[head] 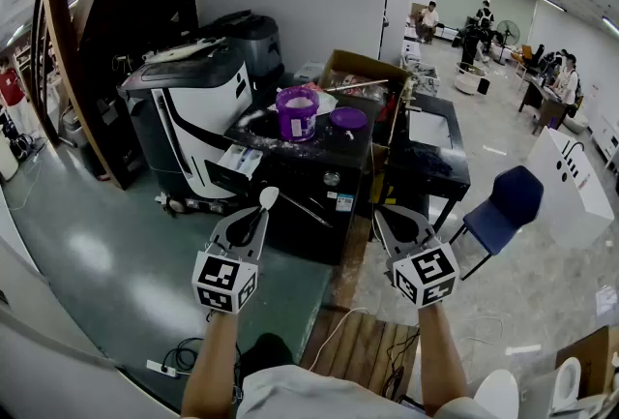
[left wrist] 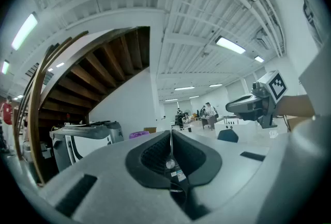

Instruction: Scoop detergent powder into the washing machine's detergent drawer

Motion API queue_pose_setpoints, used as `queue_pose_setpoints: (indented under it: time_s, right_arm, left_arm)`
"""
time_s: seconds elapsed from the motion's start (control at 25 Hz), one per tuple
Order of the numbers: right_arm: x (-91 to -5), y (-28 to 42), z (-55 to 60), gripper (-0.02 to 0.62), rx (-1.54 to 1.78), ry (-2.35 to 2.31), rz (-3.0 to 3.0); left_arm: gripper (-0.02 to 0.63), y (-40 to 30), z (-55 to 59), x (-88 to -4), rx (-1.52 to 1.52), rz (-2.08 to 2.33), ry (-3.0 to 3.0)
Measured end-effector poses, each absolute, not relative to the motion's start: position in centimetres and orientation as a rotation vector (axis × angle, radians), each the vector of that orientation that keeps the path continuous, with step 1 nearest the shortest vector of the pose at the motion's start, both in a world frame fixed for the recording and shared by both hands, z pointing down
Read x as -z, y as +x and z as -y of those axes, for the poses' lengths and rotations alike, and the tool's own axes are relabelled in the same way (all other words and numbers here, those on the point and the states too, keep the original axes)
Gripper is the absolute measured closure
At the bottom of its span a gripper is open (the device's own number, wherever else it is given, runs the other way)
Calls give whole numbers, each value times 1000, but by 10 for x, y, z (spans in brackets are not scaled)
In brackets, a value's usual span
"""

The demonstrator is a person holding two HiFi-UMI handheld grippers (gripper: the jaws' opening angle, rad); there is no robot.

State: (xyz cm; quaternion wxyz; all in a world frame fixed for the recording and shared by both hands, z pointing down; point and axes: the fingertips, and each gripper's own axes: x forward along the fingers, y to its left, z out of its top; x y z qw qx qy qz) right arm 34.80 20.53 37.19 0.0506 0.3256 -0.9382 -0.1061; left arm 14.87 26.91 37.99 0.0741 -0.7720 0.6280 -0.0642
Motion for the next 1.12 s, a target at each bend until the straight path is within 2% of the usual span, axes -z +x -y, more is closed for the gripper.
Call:
queue_pose_setpoints:
  time_s: [0.64,1.12]
  right_arm:
    - [-387,342,-162,591,301,933,2889]
    - [-395,266,-21,591,247,977,2839]
  left_arm:
    - [591,138,-244,-394,248,-1975,-2283]
    - [591,43,-102,-390,253,-1982,-2285]
